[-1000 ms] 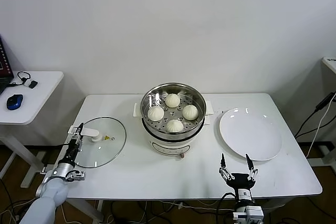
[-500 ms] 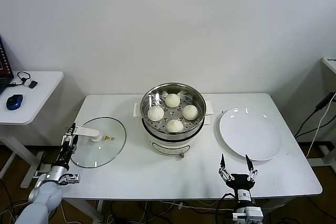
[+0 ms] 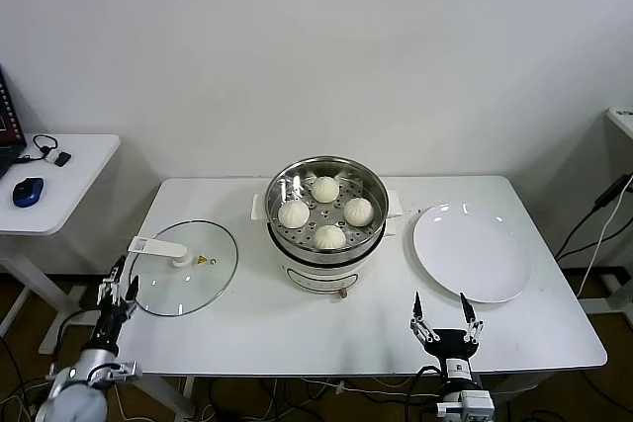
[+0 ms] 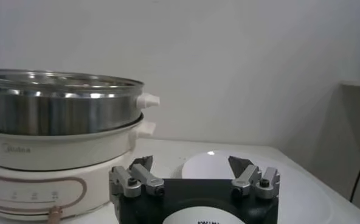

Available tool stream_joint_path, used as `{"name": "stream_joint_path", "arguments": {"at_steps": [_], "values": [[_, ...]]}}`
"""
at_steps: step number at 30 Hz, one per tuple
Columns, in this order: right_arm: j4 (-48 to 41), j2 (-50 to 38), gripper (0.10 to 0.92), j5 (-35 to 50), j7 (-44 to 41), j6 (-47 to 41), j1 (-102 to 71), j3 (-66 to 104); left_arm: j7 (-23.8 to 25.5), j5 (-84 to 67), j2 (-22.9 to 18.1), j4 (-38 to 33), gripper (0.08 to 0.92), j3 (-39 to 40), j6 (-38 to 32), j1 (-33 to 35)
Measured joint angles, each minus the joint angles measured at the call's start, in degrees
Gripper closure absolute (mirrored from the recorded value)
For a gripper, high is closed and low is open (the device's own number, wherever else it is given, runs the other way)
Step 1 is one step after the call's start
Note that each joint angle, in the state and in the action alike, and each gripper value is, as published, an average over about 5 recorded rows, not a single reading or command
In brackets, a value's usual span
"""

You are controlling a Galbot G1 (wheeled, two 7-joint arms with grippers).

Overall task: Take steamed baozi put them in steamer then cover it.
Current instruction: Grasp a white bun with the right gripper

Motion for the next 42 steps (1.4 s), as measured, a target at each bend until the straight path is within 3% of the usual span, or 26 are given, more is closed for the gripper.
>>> {"name": "stream_joint_path", "arguments": {"at_steps": [7,18,25,34,42], "values": [[1.51,-1.79,0.203,1.71,-2.3,-0.25,0.63,-0.24,4.88,-22.26,-2.83,-13.25,0.177,-2.0,3.52,5.69],[3.51,-5.55,0.203,5.05,-5.72,-2.13,6.34,0.29,16.91,-52.43,-12.79,-31.19,0.177,-4.49,11.65,7.91],[3.86,-14.67,0.203,9.49,-5.75,-8.89,15.5,-1.39,21.0,-60.38,-15.53,-35.98,0.177,-5.35,13.2,9.47],[2.01,-32.33,0.203,22.33,-5.34,-21.2,33.92,-8.79,23.35,-64.31,-17.47,-38.67,0.177,-4.66,12.2,11.06],[-1.87,-46.75,0.203,31.05,-11.11,-30.53,52.63,-20.75,24.59,-65.28,-18.31,-40.16,0.177,-3.02,10.83,11.99]]}}
